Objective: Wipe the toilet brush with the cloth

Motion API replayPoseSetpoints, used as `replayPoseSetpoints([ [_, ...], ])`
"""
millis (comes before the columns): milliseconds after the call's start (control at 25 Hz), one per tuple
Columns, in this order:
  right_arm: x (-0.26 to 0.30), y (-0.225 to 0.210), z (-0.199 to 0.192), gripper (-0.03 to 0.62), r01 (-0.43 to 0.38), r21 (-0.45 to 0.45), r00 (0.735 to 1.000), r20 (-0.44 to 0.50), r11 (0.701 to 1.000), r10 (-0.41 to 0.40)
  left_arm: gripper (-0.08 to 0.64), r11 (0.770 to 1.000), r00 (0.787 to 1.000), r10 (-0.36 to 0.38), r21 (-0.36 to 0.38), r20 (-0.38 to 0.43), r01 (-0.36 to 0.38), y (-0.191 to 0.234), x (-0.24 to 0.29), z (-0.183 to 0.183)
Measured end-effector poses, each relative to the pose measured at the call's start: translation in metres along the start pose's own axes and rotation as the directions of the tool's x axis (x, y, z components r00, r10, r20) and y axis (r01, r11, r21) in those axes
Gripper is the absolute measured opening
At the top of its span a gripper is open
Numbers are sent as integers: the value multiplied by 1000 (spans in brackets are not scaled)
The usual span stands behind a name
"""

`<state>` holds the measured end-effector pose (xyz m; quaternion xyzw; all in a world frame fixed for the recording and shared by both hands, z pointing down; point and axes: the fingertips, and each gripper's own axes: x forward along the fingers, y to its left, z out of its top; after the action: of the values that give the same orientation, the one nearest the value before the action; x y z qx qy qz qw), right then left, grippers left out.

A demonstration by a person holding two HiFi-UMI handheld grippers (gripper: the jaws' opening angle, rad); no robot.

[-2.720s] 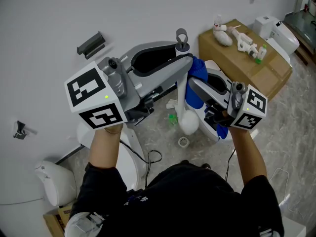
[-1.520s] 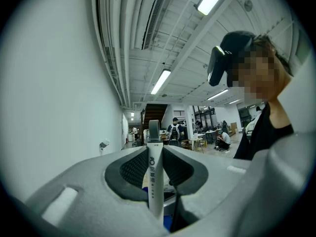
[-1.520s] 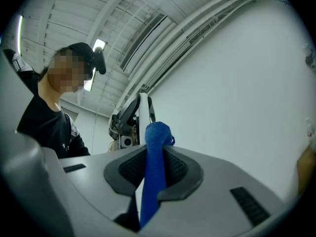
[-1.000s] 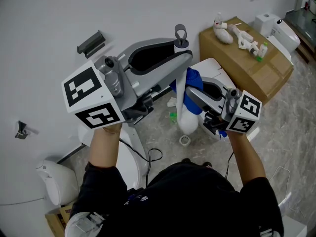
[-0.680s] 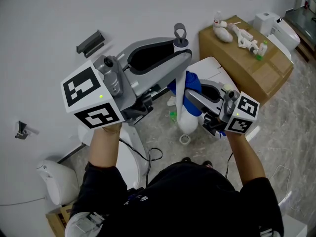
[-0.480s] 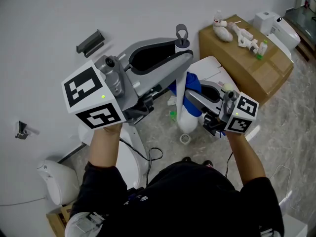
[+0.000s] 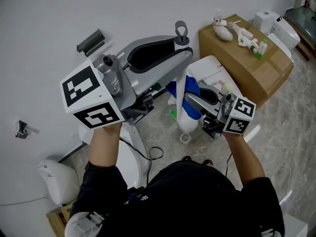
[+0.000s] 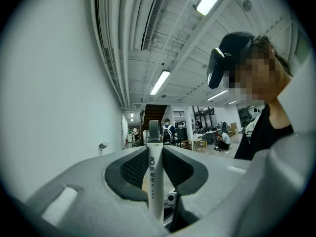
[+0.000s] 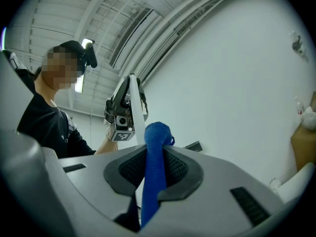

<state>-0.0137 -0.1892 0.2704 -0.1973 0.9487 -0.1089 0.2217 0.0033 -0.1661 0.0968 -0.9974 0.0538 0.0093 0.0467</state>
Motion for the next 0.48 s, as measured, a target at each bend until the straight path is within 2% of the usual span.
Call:
replayPoseSetpoints([
  [480, -6, 0, -21, 64, 17, 39, 999, -30, 999, -16, 96, 1000, 1000, 0, 3, 8, 0, -7, -2, 5],
])
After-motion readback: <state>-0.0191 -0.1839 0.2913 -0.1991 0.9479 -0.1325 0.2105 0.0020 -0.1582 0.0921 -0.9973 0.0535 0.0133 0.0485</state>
